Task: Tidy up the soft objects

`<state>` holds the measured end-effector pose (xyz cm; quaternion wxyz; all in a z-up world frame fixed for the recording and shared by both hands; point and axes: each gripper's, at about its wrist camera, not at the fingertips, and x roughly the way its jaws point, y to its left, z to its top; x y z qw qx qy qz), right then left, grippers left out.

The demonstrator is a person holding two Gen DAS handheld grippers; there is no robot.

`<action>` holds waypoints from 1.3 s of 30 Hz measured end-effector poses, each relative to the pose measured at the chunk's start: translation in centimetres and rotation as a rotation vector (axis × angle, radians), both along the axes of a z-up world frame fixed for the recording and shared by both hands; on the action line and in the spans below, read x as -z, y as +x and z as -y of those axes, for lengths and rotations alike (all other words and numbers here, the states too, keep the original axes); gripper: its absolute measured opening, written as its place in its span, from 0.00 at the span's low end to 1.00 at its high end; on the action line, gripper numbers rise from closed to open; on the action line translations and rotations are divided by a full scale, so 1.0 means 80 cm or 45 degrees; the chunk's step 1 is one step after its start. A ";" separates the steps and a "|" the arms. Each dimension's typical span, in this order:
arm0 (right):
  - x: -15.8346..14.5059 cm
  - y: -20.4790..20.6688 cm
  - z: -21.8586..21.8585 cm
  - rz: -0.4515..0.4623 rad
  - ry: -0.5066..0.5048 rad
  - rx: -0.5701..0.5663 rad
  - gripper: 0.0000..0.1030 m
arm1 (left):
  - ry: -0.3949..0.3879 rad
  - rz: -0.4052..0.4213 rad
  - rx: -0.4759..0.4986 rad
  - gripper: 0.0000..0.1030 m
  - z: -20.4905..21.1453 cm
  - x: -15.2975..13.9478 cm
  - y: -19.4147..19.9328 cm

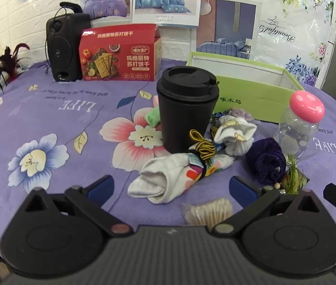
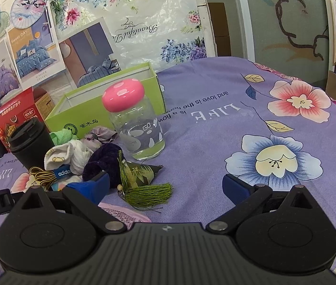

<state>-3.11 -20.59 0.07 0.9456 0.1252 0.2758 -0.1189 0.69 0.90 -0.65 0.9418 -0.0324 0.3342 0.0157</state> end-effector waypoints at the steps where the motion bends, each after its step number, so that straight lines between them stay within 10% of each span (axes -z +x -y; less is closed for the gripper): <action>1: 0.001 -0.002 -0.001 -0.009 -0.003 -0.012 0.86 | 0.005 -0.001 0.000 1.00 -0.002 -0.001 0.000; 14: 0.030 -0.004 -0.048 -0.124 -0.072 -0.200 0.86 | -0.025 -0.033 -0.238 1.00 -0.079 -0.002 0.018; 32: 0.038 -0.031 0.004 -0.172 -0.178 -0.180 0.86 | 0.120 -0.172 0.035 1.00 0.035 0.031 0.004; 39: 0.023 -0.047 0.043 -0.103 0.067 -0.162 0.86 | 0.180 -0.203 -0.045 1.00 0.060 0.046 0.010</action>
